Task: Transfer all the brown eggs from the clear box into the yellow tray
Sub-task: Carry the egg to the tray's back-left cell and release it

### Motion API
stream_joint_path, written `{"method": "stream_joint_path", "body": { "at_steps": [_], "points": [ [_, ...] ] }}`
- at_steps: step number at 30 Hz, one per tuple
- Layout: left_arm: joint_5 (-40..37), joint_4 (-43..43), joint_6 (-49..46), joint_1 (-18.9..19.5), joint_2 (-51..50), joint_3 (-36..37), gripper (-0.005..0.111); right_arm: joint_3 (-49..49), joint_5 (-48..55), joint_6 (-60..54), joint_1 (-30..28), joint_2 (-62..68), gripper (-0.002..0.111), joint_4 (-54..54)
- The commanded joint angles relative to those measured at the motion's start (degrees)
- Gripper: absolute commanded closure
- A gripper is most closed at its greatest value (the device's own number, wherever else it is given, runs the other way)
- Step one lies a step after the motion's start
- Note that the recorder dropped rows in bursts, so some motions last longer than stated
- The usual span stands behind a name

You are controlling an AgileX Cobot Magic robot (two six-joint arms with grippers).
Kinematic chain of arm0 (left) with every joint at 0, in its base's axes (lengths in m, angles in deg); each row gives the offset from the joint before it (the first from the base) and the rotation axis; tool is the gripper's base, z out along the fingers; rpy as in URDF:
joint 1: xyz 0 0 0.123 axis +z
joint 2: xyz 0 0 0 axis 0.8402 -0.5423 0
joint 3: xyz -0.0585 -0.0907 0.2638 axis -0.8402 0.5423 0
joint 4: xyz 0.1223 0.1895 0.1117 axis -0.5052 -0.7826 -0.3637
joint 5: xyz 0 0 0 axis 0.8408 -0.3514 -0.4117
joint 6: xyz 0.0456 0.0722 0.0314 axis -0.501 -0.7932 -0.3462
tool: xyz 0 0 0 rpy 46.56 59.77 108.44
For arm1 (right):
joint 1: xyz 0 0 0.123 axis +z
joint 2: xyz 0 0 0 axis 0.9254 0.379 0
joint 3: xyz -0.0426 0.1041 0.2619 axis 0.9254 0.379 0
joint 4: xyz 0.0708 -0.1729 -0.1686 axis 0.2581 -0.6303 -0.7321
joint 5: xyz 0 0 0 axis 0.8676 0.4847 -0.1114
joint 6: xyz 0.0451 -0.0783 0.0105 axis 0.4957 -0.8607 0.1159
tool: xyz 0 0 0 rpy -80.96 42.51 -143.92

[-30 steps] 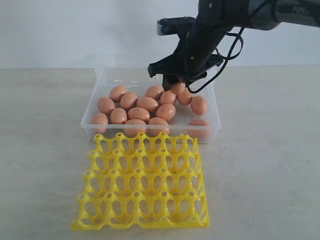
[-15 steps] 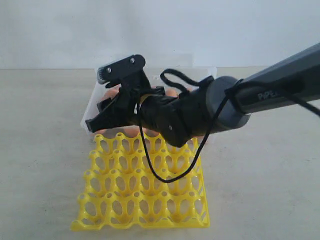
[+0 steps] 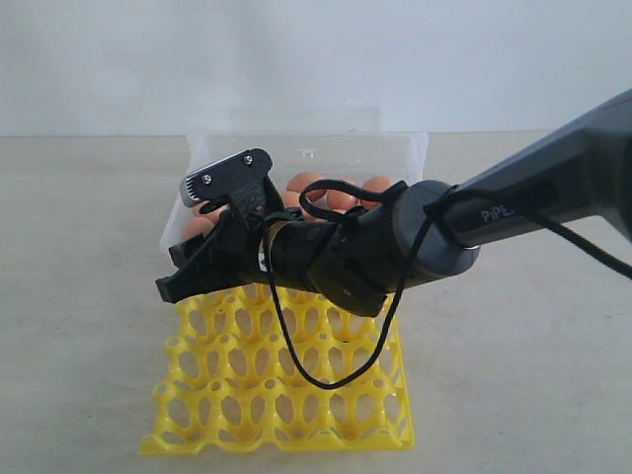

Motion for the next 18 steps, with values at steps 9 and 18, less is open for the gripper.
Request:
{"method": "stream_joint_path", "body": {
  "at_steps": [9,18],
  "points": [
    [0.1,0.1,0.1,0.2,0.1,0.2,0.085,0.1,3.7,0.8,1.5,0.0,0.109,-7.0],
    [0.1,0.1,0.1,0.2,0.1,0.2,0.085,0.1,7.4,-4.6,1.6,0.0,0.109,-7.2]
  ]
}}
